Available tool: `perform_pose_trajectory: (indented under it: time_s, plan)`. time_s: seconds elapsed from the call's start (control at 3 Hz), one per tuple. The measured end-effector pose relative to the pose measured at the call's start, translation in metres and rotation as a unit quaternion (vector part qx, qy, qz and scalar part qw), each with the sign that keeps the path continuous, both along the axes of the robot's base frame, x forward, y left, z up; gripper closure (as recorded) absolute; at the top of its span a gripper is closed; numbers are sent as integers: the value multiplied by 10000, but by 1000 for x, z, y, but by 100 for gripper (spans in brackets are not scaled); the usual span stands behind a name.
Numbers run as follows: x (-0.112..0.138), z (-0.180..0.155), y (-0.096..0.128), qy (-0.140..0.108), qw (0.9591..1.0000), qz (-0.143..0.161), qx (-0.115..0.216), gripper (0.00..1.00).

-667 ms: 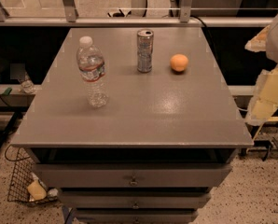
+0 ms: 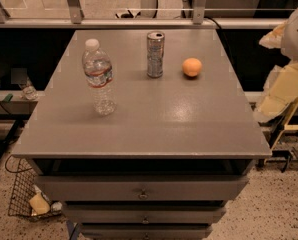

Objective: Knock redbull can over

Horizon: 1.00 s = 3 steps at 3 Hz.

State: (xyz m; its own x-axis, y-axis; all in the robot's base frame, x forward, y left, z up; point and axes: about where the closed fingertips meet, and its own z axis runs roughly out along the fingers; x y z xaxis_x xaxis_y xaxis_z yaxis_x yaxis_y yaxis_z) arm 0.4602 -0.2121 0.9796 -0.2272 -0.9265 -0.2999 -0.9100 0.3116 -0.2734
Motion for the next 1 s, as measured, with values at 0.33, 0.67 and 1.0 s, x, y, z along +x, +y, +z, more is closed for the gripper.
perform_pose_trajectory:
  time_s: [0.33,0.67,1.0]
  plan:
    - [44,-1,14,-376,9964,-284,709,0]
    - [53,2,17,-529,9949,-320,794,0]
    - [53,2,17,-529,9949,-319,794,0]
